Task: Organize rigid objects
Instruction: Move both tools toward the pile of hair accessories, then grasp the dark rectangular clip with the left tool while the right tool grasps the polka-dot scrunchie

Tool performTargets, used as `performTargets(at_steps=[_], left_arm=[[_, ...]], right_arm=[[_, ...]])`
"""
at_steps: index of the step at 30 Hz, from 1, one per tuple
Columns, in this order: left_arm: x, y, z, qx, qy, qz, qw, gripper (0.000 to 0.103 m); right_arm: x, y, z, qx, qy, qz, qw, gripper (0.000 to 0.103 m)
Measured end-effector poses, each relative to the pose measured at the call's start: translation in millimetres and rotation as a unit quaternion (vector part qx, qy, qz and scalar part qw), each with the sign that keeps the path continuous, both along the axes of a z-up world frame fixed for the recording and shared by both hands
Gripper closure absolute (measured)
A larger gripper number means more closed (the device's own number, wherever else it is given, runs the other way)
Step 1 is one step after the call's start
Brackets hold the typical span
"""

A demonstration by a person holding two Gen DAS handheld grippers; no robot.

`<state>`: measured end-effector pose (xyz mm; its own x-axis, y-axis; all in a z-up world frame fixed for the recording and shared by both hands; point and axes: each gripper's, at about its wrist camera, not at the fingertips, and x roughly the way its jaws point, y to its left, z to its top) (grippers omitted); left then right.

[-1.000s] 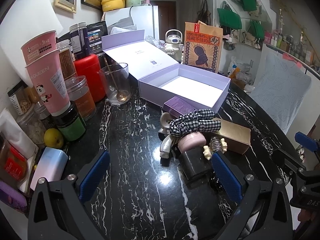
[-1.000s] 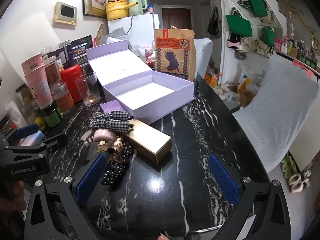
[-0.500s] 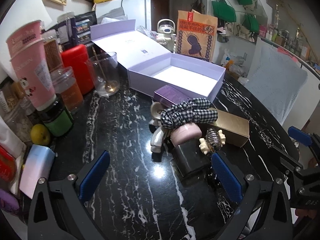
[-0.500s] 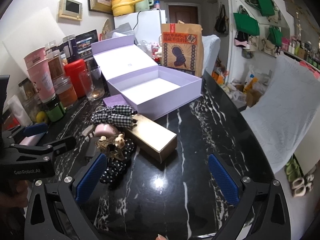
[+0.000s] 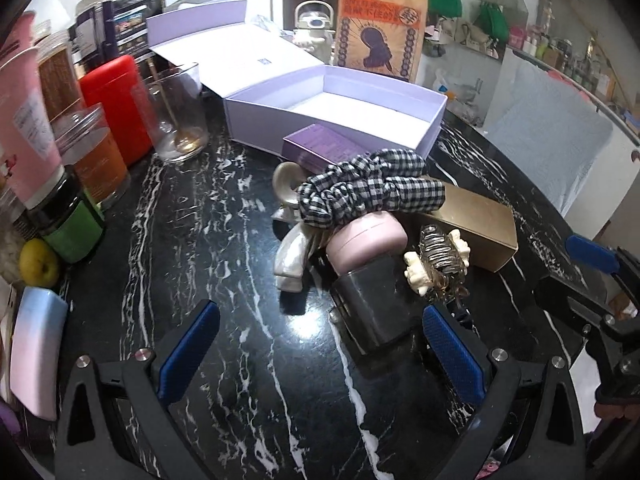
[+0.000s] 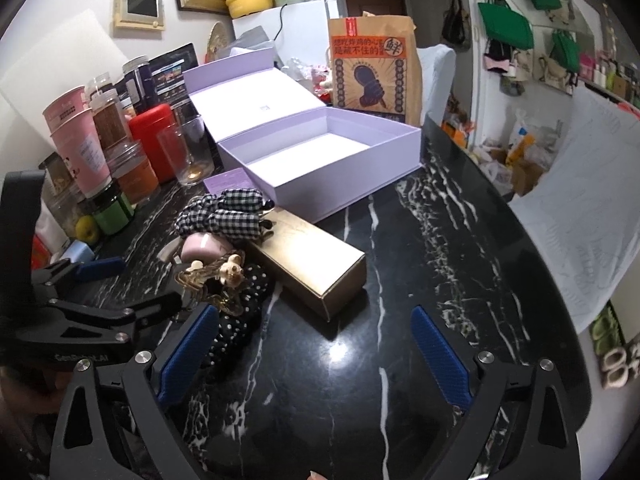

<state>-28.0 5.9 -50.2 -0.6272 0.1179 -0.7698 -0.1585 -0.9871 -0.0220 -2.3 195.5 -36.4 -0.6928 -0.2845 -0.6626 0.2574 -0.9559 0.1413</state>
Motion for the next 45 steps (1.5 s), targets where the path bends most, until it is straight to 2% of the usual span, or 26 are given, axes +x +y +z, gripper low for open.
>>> performTargets(at_steps=[11,17,22,26,30,39,45], left_arm=[[-11.5,7.9,-5.8,0.009,-0.008,-0.036,0.9993,0.000],[-15.6,12.8,-10.4,0.027,-0.017,-0.056,0.9979,0.012],[-14.9,19.6,-19.3,0.031,-0.033,-0.080,0.9958,0.032],[-9.5,20.5,-21.9,0.017,-0.021,-0.084,0.9961,0.058],[-8.3,11.8,-22.8,0.038,-0.027,-0.083,0.9955,0.058],[-0.6,-8.3,-21.0,0.023,-0.031,-0.061,0.9974,0.059],[1.2,-31.3,-20.8,0.013,-0.034,-0.026,0.9990,0.059]], right_arm=[[-8.5,-4.5,-6.2,-0.013,-0.001,0.032,0.999,0.005],[-10.6,-6.5,-6.7,-0.009,-0.004,0.043,0.999,0.005],[-13.2,-5.5,-11.4,-0.009,-0.012,0.043,0.999,0.005],[-14.0,-6.1,-12.6,-0.005,-0.015,0.044,0.999,0.005],[-14.2,-8.6,-11.6,-0.007,-0.015,0.049,0.999,0.005],[-12.8,-23.7,-12.3,-0.004,-0.014,0.076,0.997,0.008],[-12.3,-39.2,-17.4,0.012,-0.015,0.096,0.995,0.012]])
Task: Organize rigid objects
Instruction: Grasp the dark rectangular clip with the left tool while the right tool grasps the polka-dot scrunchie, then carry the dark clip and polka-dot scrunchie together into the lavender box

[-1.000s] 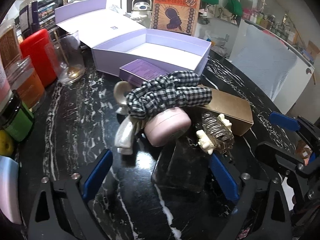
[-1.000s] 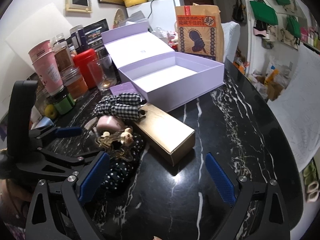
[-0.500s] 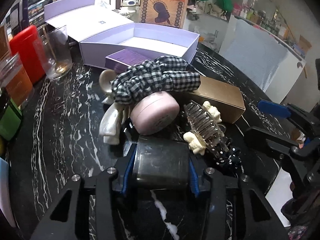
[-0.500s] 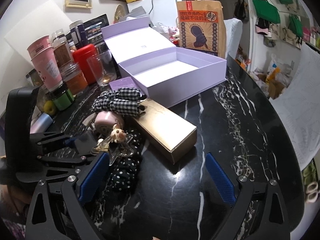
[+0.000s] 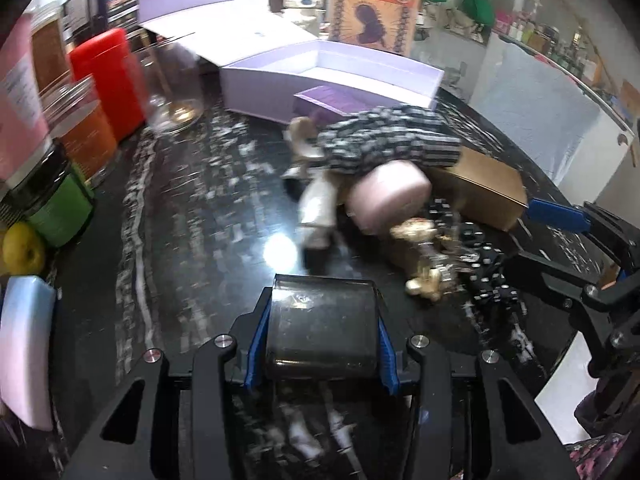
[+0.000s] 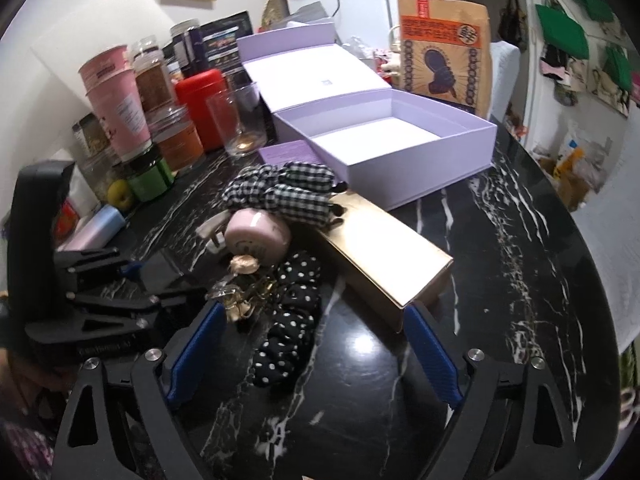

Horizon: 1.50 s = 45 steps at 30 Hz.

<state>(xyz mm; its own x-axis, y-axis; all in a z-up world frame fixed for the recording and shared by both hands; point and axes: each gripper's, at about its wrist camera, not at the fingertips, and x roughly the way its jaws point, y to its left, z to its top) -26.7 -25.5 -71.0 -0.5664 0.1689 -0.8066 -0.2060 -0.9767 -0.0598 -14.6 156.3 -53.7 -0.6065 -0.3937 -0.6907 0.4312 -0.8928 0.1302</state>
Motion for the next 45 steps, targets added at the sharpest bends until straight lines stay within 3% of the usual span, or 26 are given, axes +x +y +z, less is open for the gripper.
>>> performTargets(at_steps=[2,4,9,12,17,22,26,30,39,41,45], left_arm=[[0.9,-9.3,0.3,0.000,-0.002,0.012,0.9999,0.059],[-0.2,-16.5,1.2,0.002,-0.004,0.021,0.9998,0.059],[-4.5,-23.8,1.6,-0.003,-0.004,0.031,0.9995,0.059],[-6.7,-25.0,1.6,-0.005,-0.005,0.029,0.9995,0.059],[-8.3,-23.7,1.2,-0.005,-0.006,0.026,0.9996,0.059],[-10.9,-22.5,1.1,-0.005,-0.006,0.020,0.9998,0.059],[-11.2,-22.6,1.2,-0.008,-0.005,0.019,0.9998,0.059],[-12.3,-23.1,1.4,-0.008,-0.004,0.022,0.9997,0.059],[-14.1,-21.6,1.0,-0.013,-0.003,0.022,0.9997,0.059],[-14.1,-21.8,1.2,-0.011,-0.004,0.022,0.9997,0.059],[-12.0,-20.8,2.0,-0.002,-0.008,0.012,0.9999,0.060]], right_arm=[[0.4,-4.5,-2.0,0.016,0.004,0.003,1.000,0.013],[4.0,-6.3,-1.3,0.030,0.017,0.003,0.999,0.023],[11.5,-11.1,-2.1,0.040,0.021,0.012,0.999,0.030],[16.3,-13.8,-1.6,0.058,0.026,0.008,0.998,0.043],[23.4,-13.0,2.6,0.043,0.016,0.014,0.999,0.046],[19.1,-22.7,-5.1,0.047,0.008,0.024,0.999,0.062],[10.9,-27.1,-12.6,0.046,-0.001,0.028,0.999,0.063],[4.9,-32.3,-17.7,0.054,-0.004,0.027,0.998,0.076],[0.9,-36.4,-24.7,0.075,-0.007,0.022,0.997,0.076],[1.5,-35.3,-24.3,0.078,-0.007,0.017,0.997,0.083],[1.6,-28.1,-22.5,0.063,-0.018,0.013,0.998,0.087]])
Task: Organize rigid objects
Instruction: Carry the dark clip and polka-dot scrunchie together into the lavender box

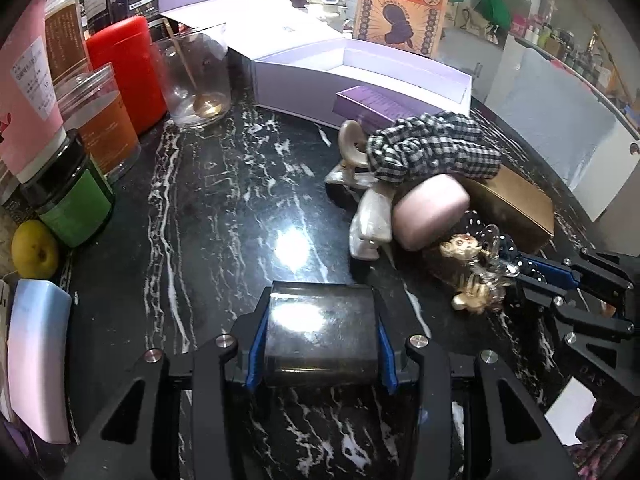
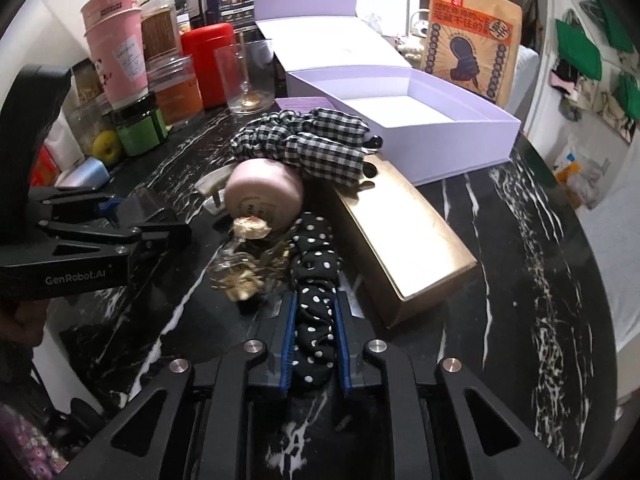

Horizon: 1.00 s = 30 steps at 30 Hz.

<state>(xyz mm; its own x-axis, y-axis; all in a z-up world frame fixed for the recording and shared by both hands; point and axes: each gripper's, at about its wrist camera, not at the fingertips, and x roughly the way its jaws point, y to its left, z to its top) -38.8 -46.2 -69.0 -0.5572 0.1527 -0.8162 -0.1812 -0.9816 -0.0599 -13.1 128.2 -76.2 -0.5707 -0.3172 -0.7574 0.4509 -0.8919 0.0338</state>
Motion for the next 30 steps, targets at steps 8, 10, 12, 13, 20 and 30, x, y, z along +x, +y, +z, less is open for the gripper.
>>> performTargets(at_steps=[8,10,12,13,20,30], left_arm=[[12.8,13.5,6.6,-0.003,0.005,-0.017,0.9998,0.060],[18.0,17.6,10.6,-0.002,0.010,-0.022,0.9997,0.060],[21.4,20.5,14.4,-0.001,0.013,-0.024,0.9996,0.060],[23.1,22.2,17.0,0.000,0.014,-0.024,0.9996,0.060],[27.8,31.9,31.4,0.005,0.026,-0.030,0.9992,0.060],[20.5,42.5,45.9,0.012,0.039,-0.039,0.9984,0.060]], right_arm=[[18.9,10.0,5.9,-0.006,0.004,-0.011,1.000,0.087],[23.8,14.2,8.3,-0.012,0.006,-0.015,1.000,0.087],[28.5,18.3,12.3,-0.018,0.009,-0.019,1.000,0.087],[30.4,20.2,14.3,-0.020,0.010,-0.020,1.000,0.087],[43.4,30.8,31.1,-0.033,0.030,-0.021,0.999,0.087],[41.4,37.9,44.7,-0.047,0.042,-0.016,0.998,0.087]])
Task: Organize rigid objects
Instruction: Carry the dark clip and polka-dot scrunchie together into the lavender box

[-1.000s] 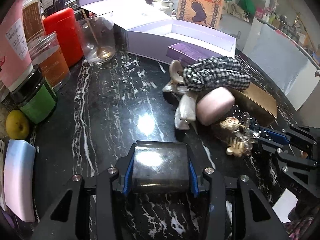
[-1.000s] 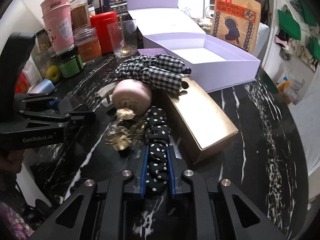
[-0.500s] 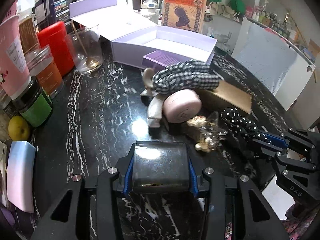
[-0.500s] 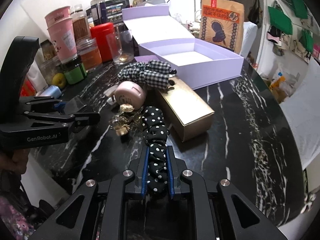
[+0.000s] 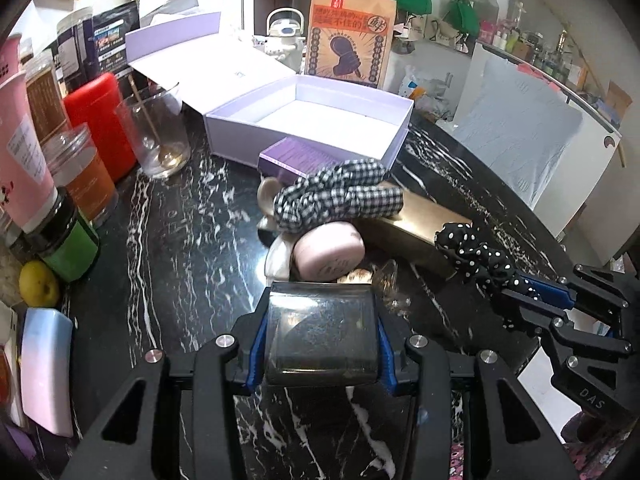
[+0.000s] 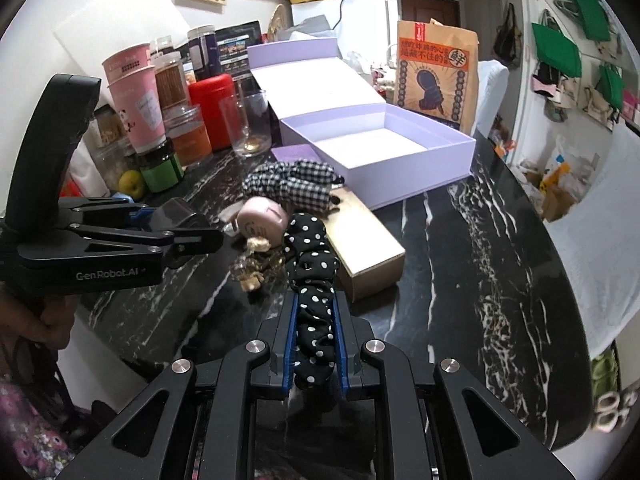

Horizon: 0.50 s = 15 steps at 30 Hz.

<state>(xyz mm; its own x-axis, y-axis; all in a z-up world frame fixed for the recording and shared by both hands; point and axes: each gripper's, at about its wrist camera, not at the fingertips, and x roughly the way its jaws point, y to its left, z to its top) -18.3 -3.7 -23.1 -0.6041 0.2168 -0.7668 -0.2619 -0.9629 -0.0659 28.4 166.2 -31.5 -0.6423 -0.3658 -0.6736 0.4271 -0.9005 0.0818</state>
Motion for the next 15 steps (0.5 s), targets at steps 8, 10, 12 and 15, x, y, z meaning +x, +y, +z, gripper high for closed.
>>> performTargets(at_steps=[8,10,12,15], left_arm=[[-16.7,9.0,18.4,0.004,0.022,-0.014,0.9997,0.060],[-22.1,11.2,23.2,0.004,0.028,-0.020,0.9994,0.060],[-25.9,13.3,27.3,0.002,0.034,-0.024,0.9992,0.060],[-34.3,15.9,34.1,-0.001,0.042,-0.029,0.9987,0.060]], right_arm=[[-10.7,0.0,17.8,-0.005,0.016,0.005,1.000,0.087],[-15.3,0.2,22.8,-0.005,0.022,0.005,1.000,0.087],[-20.1,-0.4,26.6,-0.006,0.025,0.005,1.000,0.087],[-28.5,-0.6,33.6,-0.006,0.034,0.005,0.999,0.087]])
